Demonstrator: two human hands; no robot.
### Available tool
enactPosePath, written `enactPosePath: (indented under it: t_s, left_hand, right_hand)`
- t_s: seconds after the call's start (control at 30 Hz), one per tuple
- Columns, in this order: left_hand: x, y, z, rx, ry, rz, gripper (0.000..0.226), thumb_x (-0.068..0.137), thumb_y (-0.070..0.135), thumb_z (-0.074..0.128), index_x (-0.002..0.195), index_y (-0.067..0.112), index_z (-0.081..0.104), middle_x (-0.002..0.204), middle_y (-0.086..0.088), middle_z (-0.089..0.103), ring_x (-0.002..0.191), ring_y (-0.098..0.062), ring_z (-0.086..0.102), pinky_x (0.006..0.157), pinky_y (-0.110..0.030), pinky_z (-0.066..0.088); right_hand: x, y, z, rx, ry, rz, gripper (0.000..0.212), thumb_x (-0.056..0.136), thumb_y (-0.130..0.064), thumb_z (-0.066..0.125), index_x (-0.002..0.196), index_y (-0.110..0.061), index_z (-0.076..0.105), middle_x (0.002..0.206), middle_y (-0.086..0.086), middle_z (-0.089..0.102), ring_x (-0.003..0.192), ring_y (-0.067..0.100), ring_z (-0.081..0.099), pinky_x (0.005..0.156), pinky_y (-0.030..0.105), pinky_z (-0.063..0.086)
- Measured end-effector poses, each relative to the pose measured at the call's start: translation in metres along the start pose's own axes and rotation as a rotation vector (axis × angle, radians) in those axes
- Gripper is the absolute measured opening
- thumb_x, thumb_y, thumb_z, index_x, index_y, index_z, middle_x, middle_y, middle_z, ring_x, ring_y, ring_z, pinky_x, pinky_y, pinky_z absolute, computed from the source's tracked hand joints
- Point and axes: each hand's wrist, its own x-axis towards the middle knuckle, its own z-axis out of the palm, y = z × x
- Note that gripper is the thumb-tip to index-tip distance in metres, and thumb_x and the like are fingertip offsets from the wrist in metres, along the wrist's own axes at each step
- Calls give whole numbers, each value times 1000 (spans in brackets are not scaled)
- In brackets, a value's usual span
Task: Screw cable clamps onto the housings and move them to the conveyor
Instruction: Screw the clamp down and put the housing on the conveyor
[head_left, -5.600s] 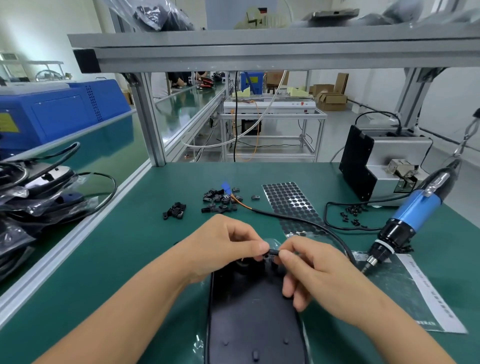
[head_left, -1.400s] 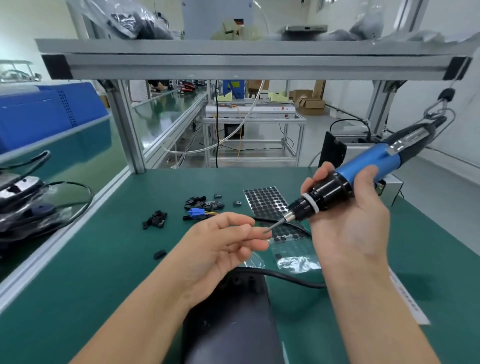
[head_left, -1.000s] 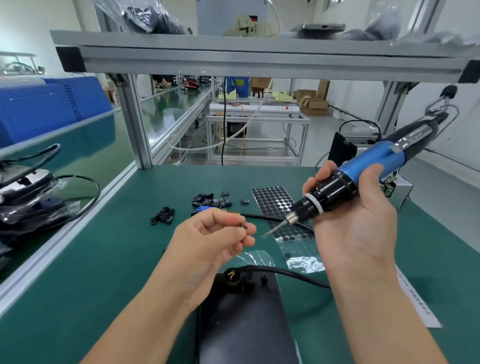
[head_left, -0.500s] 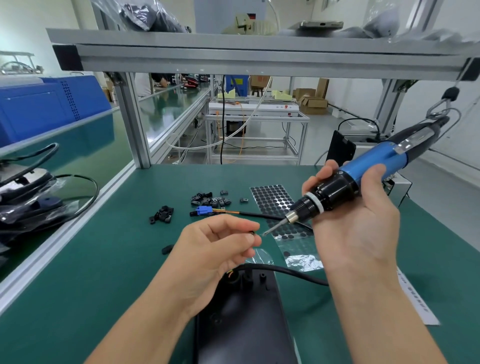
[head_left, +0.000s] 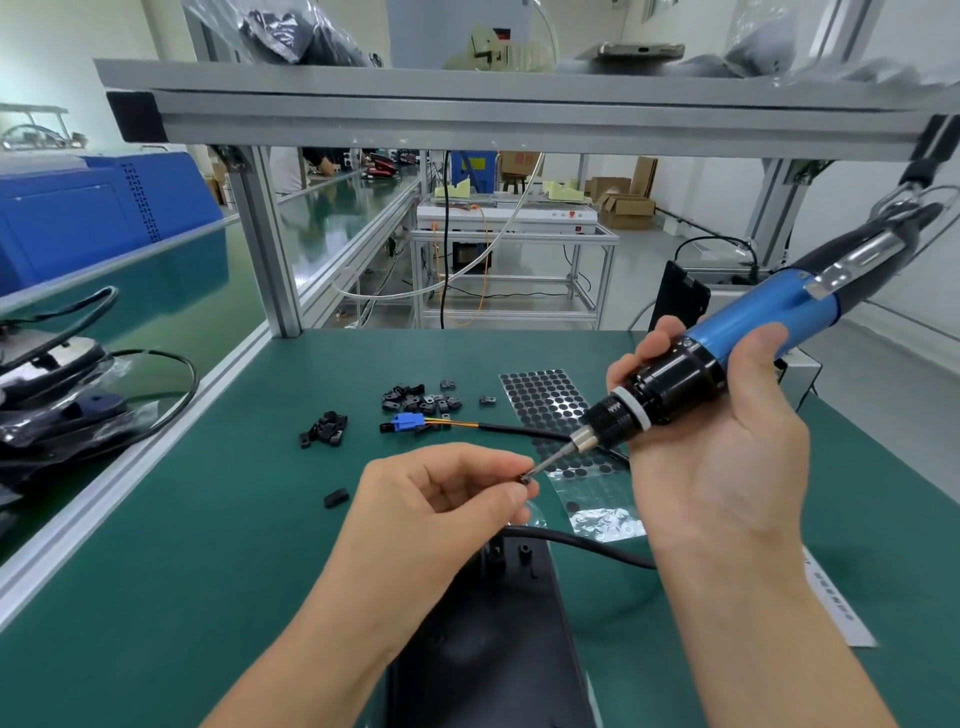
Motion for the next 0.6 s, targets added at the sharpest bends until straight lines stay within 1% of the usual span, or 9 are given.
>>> enactPosePath:
  t_s: [0.13,0.23,0.27,0.33,0.4,0.43,0.47,0.53,0.6]
  left_hand:
    - [-1,-4,-1,-40,15,-5,28,76,-3,71,80,23,79,78,-7,76,68,-14,72,61,-13,51]
    - [-2,-6,0,-2,47,9,31,77,-4,71,79,26,79,76,-5,76,69,-15,72,62,-14,52]
    - [-3,-7,1,36,70,29,30,77,-1,71,79,28,79,75,-2,76,69,-14,72,62,-14,52]
    - [-6,-9,1,222,125,126,29,76,6,74,83,34,78,76,7,75,68,-11,71,63,-15,53]
    - [-9,-13,2,432,151,254,29,76,12,73,90,38,75,78,15,73,70,-9,70,67,-17,54]
    - [-11,-15,2,471,154,278,31,76,13,72,93,39,73,79,16,73,72,-10,69,69,-17,54]
    - [-12,-18,2,467,157,274,35,77,11,72,97,40,72,80,15,72,72,-10,69,70,-17,54]
    - [-13,-20,1,368,134,196,47,78,3,74,107,39,70,82,10,73,73,-11,69,73,-17,54]
    - [-10,-17,-3,238,34,85,54,75,3,79,114,38,67,88,7,75,79,-12,71,75,-16,54]
  right_hand:
    - [-1,2,-3,5,6,9,29,98,-38,45,109,-11,51,84,5,61,72,15,60,73,33,51]
    - [-1,3,-5,-2,-7,3,32,96,-40,47,112,-11,50,86,5,61,73,15,60,73,33,52]
    - [-2,4,-5,-13,-17,-1,33,94,-40,49,111,-12,50,86,4,61,73,14,61,73,33,52]
    - [-3,5,-6,-57,-31,-15,36,89,-40,53,110,-12,50,84,3,62,72,15,62,71,33,54]
    - [-5,7,-8,-113,-28,-34,31,89,-38,54,106,-12,52,83,3,62,72,16,63,68,34,55]
    - [-5,7,-8,-134,-31,-37,28,92,-36,53,104,-12,53,83,4,62,71,17,63,68,35,55]
    - [-5,7,-8,-143,-34,-38,25,93,-34,53,103,-11,54,84,6,62,71,18,64,68,36,56]
    - [-4,5,-7,-151,-36,-46,20,93,-28,54,101,-10,56,86,10,64,73,22,67,70,39,57]
    - [-4,3,-6,-129,-45,-47,14,89,-22,54,95,-10,57,83,11,65,70,22,65,70,39,56]
